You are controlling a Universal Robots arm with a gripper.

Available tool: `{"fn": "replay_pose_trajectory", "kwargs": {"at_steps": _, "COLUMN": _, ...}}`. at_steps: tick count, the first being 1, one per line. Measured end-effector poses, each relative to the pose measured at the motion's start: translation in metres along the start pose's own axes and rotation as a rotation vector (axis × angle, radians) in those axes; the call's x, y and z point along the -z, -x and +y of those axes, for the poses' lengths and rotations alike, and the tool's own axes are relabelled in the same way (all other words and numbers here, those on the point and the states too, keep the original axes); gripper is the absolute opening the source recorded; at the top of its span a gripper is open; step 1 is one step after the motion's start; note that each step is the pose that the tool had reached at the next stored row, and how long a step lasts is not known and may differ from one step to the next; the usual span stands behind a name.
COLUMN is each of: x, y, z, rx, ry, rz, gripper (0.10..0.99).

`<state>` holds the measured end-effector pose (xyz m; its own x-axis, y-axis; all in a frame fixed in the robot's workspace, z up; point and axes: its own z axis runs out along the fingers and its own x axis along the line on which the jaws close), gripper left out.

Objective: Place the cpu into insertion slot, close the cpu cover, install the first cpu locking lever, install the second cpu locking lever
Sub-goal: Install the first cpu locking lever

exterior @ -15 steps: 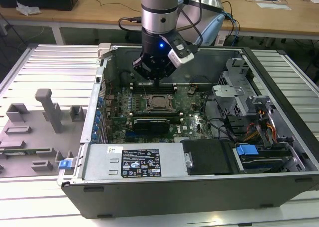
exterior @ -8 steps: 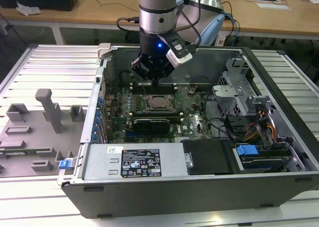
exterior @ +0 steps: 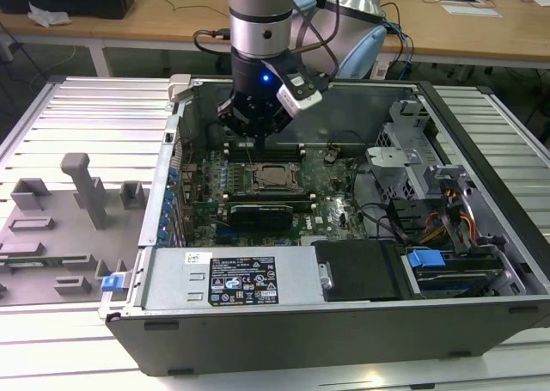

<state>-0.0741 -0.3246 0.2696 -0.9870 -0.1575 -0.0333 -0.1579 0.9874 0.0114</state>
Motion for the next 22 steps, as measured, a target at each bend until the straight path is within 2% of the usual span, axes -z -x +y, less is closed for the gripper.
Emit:
{"fn": "replay_pose_trajectory", "kwargs": {"at_steps": 6, "x": 0.0001, "y": -0.0089, "z": 0.0014, "rx": 0.0, "ry": 0.001, "rz": -0.0002, "gripper": 0.106}}
{"fn": "replay_pose_trajectory", "kwargs": {"at_steps": 8, "x": -0.0002, "y": -0.0116, "z": 0.0018, "rx": 0.0, "ry": 0.004, "rz": -0.0007, "gripper": 0.106}}
{"fn": "replay_pose_trajectory", "kwargs": {"at_steps": 10, "x": -0.0007, "y": -0.0145, "z": 0.0023, "rx": 0.0, "ry": 0.012, "rz": -0.0026, "gripper": 0.106}}
{"fn": "replay_pose_trajectory", "kwargs": {"at_steps": 13, "x": -0.001, "y": -0.0159, "z": 0.0025, "rx": -0.001, "ry": 0.016, "rz": -0.0033, "gripper": 0.106}}
{"fn": "replay_pose_trajectory", "kwargs": {"at_steps": 14, "x": -0.0018, "y": -0.0177, "z": 0.0028, "rx": -0.001, "ry": 0.023, "rz": -0.0044, "gripper": 0.106}}
{"fn": "replay_pose_trajectory", "kwargs": {"at_steps": 15, "x": -0.0032, "y": -0.022, "z": 0.0035, "rx": -0.001, "ry": 0.038, "rz": -0.0069, "gripper": 0.106}}
{"fn": "replay_pose_trajectory", "kwargs": {"at_steps": 18, "x": -0.004, "y": -0.0267, "z": 0.0042, "rx": -0.002, "ry": 0.069, "rz": -0.0119, "gripper": 0.106}}
{"fn": "replay_pose_trajectory", "kwargs": {"at_steps": 20, "x": -0.0044, "y": -0.0301, "z": 0.0047, "rx": -0.003, "ry": 0.098, "rz": -0.0166, "gripper": 0.106}}
{"fn": "replay_pose_trajectory", "kwargs": {"at_steps": 21, "x": -0.0045, "y": -0.0314, "z": 0.0049, "rx": -0.003, "ry": 0.107, "rz": -0.018, "gripper": 0.106}}
{"fn": "replay_pose_trajectory", "kwargs": {"at_steps": 22, "x": -0.0046, "y": -0.0331, "z": 0.0052, "rx": -0.004, "ry": 0.126, "rz": -0.0208, "gripper": 0.106}}
